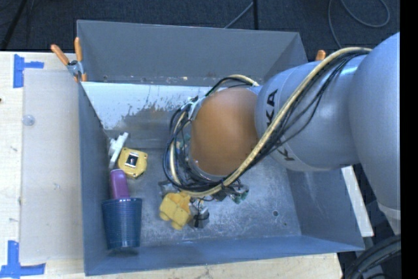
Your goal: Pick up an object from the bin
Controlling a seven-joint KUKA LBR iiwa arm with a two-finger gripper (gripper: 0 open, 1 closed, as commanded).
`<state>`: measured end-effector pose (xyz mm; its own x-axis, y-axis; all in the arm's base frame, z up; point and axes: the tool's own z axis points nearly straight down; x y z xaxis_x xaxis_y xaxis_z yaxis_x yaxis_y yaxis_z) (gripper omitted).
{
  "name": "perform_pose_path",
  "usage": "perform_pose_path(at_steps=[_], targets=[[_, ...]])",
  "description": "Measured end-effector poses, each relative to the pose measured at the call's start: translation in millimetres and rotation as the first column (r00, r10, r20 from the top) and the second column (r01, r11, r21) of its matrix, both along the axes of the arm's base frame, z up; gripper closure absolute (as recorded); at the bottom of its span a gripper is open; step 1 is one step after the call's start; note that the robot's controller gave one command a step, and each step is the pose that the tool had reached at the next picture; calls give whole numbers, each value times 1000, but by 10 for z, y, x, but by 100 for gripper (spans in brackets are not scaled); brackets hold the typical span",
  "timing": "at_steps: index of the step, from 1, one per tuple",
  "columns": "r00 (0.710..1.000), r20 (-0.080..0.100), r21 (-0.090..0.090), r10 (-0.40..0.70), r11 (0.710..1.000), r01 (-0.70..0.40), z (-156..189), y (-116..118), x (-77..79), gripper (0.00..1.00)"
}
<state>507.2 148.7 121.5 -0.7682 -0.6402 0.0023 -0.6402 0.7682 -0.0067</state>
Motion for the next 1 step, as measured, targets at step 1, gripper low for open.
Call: perform_pose_path(at_steps=[1], targets=[[999,3,1,-34,999,34,-134,25,197,100]])
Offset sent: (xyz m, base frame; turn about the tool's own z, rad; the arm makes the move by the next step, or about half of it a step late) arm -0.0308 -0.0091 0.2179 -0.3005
